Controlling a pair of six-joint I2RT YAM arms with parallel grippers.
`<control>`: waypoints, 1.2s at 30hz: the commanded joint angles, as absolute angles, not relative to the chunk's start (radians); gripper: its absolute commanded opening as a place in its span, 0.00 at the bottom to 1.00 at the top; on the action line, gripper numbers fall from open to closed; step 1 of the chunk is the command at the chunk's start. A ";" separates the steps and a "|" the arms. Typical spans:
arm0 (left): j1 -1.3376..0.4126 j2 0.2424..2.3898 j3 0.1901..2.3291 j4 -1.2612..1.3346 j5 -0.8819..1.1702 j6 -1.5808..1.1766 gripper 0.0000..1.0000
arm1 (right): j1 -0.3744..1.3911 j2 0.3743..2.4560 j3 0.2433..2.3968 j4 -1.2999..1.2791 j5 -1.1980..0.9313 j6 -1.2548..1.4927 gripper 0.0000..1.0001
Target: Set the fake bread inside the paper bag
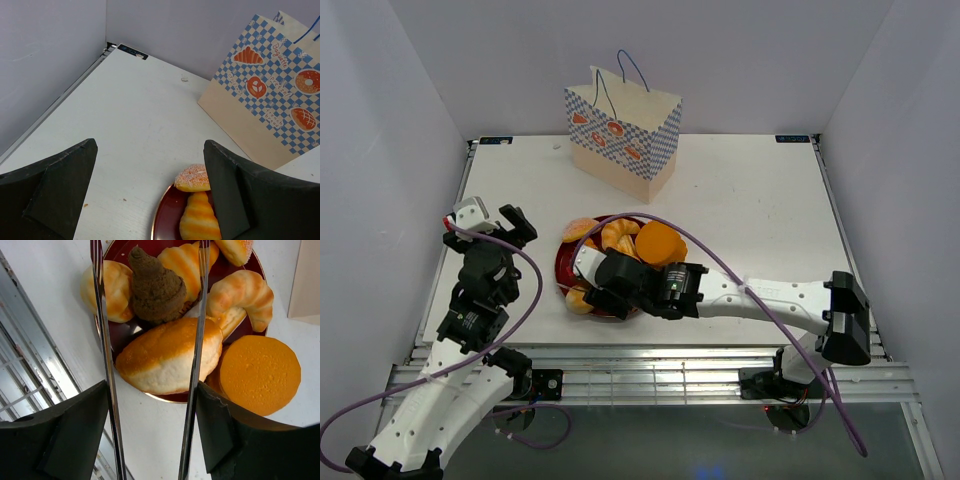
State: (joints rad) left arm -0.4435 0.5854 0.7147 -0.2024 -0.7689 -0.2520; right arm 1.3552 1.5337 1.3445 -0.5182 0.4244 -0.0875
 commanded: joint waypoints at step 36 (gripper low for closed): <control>-0.448 0.600 0.704 -0.189 -0.727 -0.224 0.97 | 1.344 1.549 1.330 -0.420 0.457 -0.118 0.20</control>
